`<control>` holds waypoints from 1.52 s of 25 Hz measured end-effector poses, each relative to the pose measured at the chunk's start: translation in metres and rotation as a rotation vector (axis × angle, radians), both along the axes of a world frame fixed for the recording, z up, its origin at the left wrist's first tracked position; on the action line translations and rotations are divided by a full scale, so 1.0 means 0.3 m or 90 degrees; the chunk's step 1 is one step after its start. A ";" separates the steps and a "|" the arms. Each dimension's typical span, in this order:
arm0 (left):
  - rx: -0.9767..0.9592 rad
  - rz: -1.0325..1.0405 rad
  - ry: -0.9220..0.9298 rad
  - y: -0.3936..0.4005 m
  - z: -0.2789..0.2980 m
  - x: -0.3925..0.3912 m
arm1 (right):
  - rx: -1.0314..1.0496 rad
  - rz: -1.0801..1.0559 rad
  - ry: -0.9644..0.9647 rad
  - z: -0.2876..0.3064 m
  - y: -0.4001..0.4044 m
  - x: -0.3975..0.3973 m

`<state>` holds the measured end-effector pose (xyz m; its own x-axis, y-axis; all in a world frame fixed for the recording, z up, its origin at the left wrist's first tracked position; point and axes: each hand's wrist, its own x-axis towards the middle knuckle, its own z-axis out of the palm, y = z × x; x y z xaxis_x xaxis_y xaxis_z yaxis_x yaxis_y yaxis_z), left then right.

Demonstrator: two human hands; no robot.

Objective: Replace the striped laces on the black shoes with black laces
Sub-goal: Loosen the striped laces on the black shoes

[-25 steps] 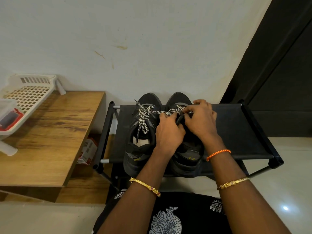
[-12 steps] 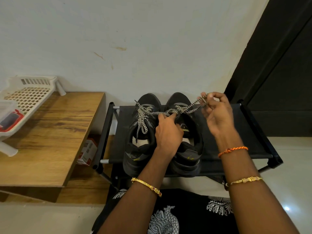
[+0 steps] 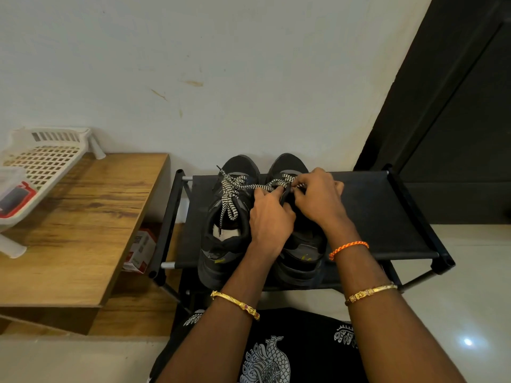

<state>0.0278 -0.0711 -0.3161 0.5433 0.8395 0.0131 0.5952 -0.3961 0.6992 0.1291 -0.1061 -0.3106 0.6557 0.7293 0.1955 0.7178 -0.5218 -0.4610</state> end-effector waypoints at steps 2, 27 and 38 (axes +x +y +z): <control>0.000 -0.004 -0.001 -0.001 0.001 0.000 | 0.020 -0.007 0.001 -0.003 -0.008 0.002; -0.023 -0.003 0.015 -0.003 0.014 -0.002 | 0.023 -0.013 0.008 -0.013 -0.006 -0.009; -0.025 0.007 0.010 -0.003 0.018 -0.005 | 0.540 -0.050 0.492 0.080 -0.083 0.040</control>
